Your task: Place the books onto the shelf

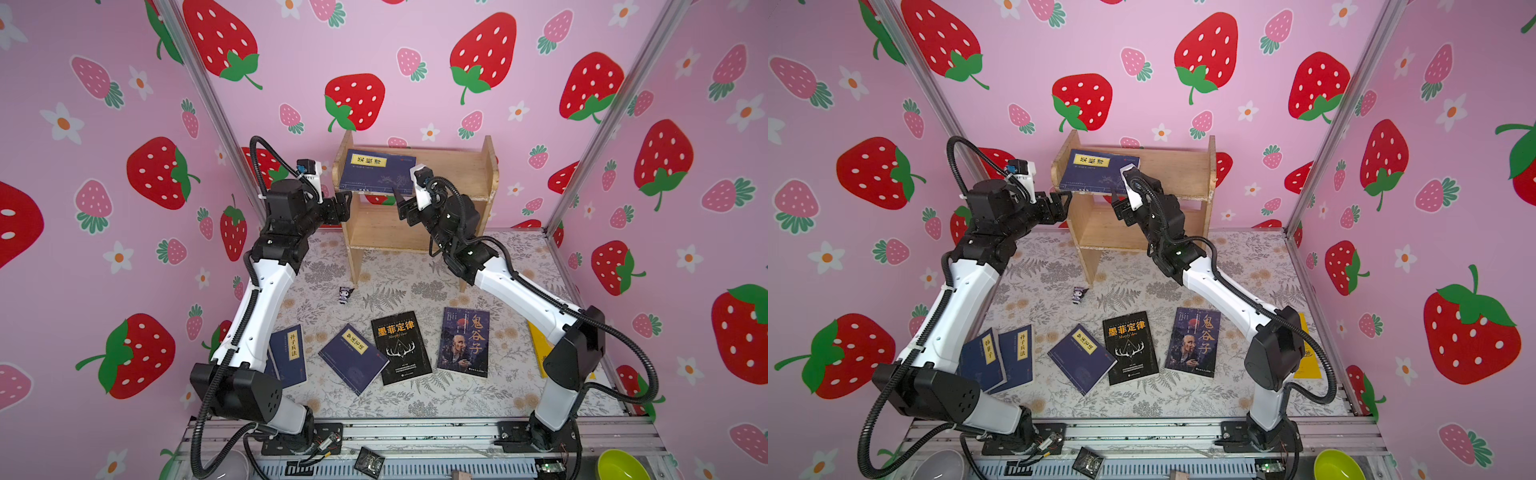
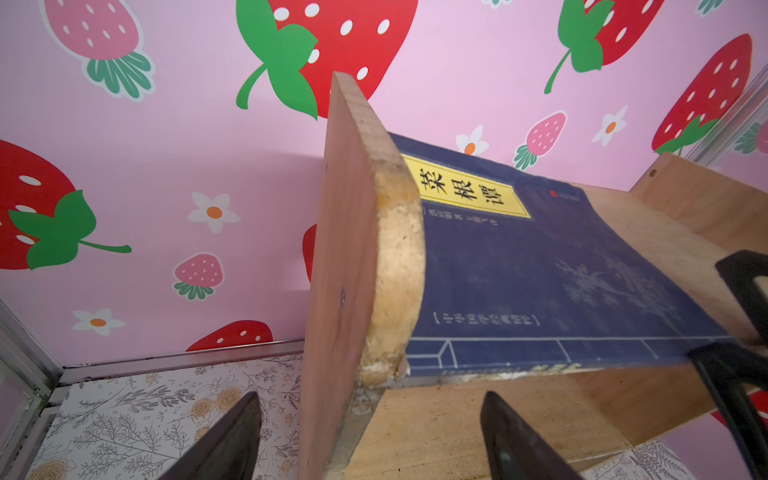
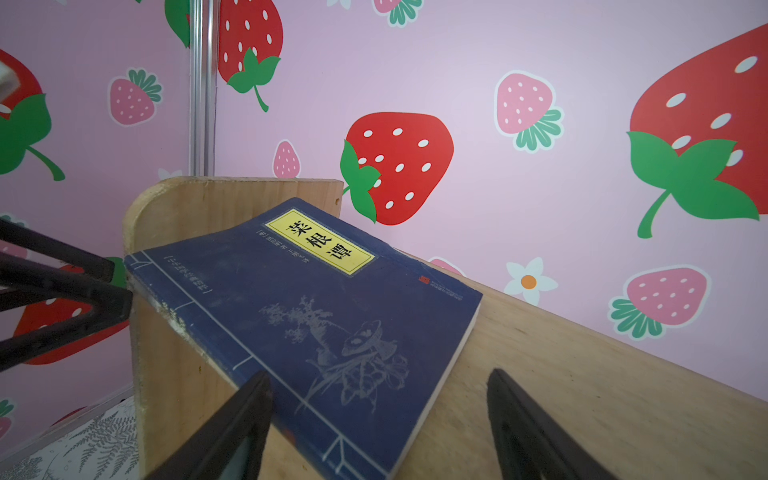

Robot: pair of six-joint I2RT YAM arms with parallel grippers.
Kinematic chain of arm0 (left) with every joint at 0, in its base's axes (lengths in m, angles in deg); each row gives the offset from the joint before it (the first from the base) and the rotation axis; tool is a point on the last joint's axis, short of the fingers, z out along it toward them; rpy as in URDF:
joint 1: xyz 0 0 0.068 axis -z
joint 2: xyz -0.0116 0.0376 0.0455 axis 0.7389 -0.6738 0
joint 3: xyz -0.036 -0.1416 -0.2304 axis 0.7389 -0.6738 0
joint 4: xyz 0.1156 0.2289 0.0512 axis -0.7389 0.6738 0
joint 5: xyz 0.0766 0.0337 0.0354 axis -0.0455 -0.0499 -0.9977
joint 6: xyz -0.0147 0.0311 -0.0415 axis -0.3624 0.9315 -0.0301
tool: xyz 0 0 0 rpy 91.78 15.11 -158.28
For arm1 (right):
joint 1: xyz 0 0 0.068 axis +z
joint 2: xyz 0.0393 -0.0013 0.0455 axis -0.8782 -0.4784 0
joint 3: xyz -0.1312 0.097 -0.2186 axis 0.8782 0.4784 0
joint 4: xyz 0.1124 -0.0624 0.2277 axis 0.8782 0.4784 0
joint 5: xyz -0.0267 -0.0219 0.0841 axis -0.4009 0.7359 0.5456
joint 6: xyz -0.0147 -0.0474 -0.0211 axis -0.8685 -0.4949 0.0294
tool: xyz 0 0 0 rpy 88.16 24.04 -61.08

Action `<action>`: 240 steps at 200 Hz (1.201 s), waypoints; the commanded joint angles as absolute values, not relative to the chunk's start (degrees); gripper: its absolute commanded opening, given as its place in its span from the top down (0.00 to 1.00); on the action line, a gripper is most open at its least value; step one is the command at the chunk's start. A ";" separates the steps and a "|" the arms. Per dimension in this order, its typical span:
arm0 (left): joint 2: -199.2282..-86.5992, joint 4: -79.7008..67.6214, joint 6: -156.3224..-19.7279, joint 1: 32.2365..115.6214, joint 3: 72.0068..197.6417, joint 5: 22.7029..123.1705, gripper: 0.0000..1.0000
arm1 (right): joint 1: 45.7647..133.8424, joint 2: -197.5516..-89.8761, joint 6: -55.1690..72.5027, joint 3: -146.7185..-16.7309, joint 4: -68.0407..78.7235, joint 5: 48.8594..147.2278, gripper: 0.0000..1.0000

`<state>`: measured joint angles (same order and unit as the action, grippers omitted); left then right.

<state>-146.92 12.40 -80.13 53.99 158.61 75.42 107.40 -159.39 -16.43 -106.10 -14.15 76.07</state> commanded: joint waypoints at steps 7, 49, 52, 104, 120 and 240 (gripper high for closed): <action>-146.42 13.48 -78.46 53.57 161.48 73.46 0.16 | 107.04 -157.78 -16.40 -105.98 -14.88 75.94 0.15; -147.23 13.37 -78.27 53.61 162.81 75.17 0.16 | 106.95 -154.79 -17.87 -103.23 -15.94 74.02 0.11; -147.44 13.46 -78.27 53.61 163.07 75.14 0.16 | 106.98 -154.75 -18.06 -103.16 -15.83 73.76 0.11; -147.36 13.00 -78.64 53.61 162.71 75.56 0.16 | 106.97 -153.74 -19.44 -100.49 -15.94 72.87 0.17; -146.95 12.63 -78.69 53.62 162.15 75.58 0.16 | 106.93 -153.49 -19.74 -100.07 -16.04 72.87 0.17; -145.05 12.88 -77.89 53.54 160.28 74.00 0.15 | 106.92 -156.23 -19.05 -102.24 -15.51 75.82 0.21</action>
